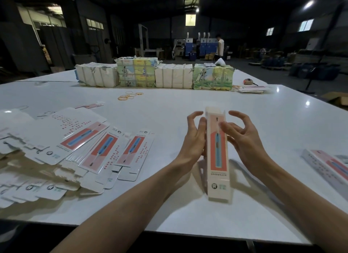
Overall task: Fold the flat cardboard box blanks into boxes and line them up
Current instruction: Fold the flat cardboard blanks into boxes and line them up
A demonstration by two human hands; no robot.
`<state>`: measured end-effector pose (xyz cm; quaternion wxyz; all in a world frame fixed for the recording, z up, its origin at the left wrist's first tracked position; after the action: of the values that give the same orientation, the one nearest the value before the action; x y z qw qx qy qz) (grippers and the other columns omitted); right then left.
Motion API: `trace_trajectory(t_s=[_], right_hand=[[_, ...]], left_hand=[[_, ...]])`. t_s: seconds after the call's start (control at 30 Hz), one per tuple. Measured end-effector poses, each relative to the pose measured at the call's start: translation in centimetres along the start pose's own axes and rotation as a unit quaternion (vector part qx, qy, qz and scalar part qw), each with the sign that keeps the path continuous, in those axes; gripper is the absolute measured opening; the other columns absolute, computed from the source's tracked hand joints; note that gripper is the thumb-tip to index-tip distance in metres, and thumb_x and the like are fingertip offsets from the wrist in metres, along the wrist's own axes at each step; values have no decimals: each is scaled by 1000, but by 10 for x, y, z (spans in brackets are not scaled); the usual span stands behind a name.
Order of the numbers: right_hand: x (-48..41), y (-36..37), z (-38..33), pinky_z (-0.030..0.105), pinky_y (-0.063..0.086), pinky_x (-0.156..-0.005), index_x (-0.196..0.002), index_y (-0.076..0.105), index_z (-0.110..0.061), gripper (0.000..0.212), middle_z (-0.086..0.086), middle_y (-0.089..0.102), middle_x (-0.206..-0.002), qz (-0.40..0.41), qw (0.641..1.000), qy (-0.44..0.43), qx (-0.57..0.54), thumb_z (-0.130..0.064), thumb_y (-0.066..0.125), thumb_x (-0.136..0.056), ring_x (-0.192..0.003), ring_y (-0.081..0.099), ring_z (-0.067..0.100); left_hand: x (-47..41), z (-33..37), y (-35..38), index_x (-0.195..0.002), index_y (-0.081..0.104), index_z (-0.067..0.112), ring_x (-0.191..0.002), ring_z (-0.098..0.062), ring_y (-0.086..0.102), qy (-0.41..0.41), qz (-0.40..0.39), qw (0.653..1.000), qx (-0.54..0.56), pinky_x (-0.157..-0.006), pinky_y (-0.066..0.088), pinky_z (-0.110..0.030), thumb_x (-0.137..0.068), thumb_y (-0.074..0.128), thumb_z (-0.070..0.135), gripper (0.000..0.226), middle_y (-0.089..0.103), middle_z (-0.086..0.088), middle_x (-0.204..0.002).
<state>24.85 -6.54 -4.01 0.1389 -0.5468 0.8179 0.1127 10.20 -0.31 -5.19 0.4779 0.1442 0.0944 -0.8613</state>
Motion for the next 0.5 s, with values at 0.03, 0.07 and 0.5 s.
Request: trace_trajectory(t_s=[0.03, 0.07, 0.5], right_hand=[[1, -1, 0, 38, 63, -91, -137, 47, -34, 52, 7, 79, -108, 3, 1000, -4, 5, -41, 75, -95, -104, 76, 28], [2, -2, 0, 37, 63, -89, -136, 48, -35, 52, 7, 79, -107, 8, 1000, -9, 14, -44, 76, -93, -103, 76, 28], [8, 4, -12, 21, 61, -74, -146, 50, -40, 57, -16, 75, -110, -18, 996, -44, 74, -43, 70, -93, -107, 73, 8]], left_hand=[[-1, 1, 0, -138, 33, 54, -91, -11, 78, 24, -2, 1000, -5, -66, 64, -26, -107, 31, 61, 32, 69, 7, -108], [-1, 2, 2, -141, 33, 58, -95, -15, 78, 34, -13, 999, -6, -71, 66, -32, -108, 31, 60, 33, 69, 8, -115], [-3, -1, 12, -130, 25, 73, -94, -23, 79, -70, -92, 989, 88, -72, 65, -35, -86, 84, 16, 93, 56, 0, -127]])
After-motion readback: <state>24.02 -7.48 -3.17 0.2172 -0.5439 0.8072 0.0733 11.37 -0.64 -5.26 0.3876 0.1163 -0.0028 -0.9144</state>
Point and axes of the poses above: each hand's wrist, its own x-axis away from the middle knuckle, its own y-axis out of the palm, z = x × y, the point moved 3 cm from there along -x, towards the middle knuckle
